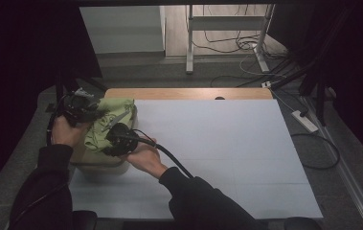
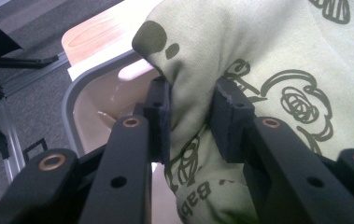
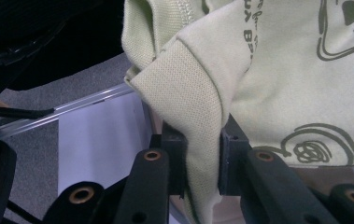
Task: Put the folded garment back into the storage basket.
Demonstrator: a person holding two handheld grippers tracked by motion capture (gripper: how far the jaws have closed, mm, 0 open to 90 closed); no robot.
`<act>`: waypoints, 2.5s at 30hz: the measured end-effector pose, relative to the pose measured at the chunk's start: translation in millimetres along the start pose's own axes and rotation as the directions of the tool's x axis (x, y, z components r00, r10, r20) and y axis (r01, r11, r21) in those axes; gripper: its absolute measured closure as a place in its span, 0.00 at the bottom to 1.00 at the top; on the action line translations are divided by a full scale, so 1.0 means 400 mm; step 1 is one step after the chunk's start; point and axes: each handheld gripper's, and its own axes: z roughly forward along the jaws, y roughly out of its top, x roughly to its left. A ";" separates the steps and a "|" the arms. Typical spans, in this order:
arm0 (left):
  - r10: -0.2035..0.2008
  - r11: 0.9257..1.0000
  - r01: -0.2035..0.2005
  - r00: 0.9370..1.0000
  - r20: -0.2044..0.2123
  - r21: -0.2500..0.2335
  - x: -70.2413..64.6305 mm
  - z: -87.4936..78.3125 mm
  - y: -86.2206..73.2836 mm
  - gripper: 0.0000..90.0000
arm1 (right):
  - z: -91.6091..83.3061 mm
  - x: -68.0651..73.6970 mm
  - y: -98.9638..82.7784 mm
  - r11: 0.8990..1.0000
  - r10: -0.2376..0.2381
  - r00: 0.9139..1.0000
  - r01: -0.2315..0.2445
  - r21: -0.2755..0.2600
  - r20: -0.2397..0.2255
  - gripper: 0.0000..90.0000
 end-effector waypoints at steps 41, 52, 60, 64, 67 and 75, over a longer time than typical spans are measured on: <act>-0.065 0.994 0.066 0.998 -0.012 0.083 0.035 0.095 -0.065 0.77 | 0.114 -0.007 -0.029 0.997 0.022 0.999 -0.024 0.073 0.034 0.83; -0.019 0.999 0.022 0.997 -0.078 0.031 0.015 0.102 -0.042 0.47 | 0.110 -0.016 -0.026 0.997 0.068 0.997 -0.068 0.024 0.025 0.53; -0.059 0.998 0.060 0.998 -0.023 0.007 0.004 0.105 -0.041 0.34 | 0.089 -0.007 -0.022 0.999 0.038 0.998 -0.038 -0.001 0.050 0.39; -0.084 0.996 0.084 0.996 0.006 0.002 0.001 0.107 -0.047 0.30 | 0.074 -0.004 -0.021 1.000 0.027 0.998 -0.026 -0.017 0.065 0.34; -0.103 0.995 0.103 0.994 0.023 -0.014 -0.004 0.101 -0.048 0.27 | 0.061 -0.005 -0.020 0.999 0.024 0.997 -0.021 -0.032 0.072 0.31; -0.131 0.989 0.134 0.990 0.057 -0.061 -0.023 0.087 -0.046 0.19 | 0.039 -0.006 -0.029 0.999 0.020 0.997 -0.018 -0.026 0.078 0.24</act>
